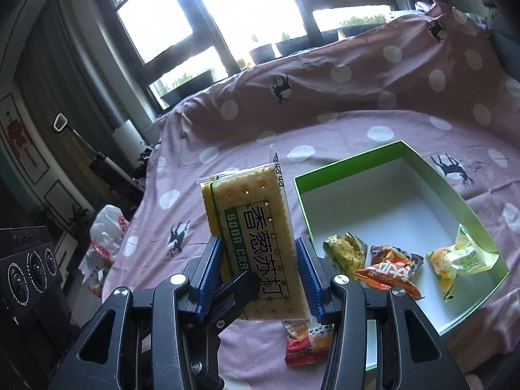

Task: Organize snacks
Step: 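Lift the soda cracker pack with the right gripper over the box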

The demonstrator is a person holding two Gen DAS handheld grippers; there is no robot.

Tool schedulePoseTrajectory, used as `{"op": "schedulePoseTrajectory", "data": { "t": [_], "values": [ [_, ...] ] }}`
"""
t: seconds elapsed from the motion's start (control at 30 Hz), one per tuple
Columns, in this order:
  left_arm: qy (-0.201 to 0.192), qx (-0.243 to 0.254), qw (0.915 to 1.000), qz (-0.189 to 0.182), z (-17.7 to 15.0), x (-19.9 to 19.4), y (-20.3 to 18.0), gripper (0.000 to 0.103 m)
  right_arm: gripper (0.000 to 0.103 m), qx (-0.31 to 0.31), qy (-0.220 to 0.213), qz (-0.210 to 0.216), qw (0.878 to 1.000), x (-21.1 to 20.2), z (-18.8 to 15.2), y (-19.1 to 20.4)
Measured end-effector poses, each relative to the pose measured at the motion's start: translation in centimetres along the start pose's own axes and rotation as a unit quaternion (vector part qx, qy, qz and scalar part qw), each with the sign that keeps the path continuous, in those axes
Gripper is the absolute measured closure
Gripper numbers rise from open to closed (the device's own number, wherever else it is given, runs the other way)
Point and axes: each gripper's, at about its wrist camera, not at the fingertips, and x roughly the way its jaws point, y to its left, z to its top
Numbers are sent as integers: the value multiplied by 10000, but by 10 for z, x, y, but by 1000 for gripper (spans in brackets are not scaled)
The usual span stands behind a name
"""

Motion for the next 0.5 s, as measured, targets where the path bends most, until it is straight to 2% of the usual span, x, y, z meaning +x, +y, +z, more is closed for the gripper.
{"op": "schedulePoseTrajectory", "data": {
  "t": [0.5],
  "values": [
    [337, 149, 9990, -245, -3, 32, -36, 77, 53, 306, -39, -261, 9992, -13, 0, -45]
  ]
}}
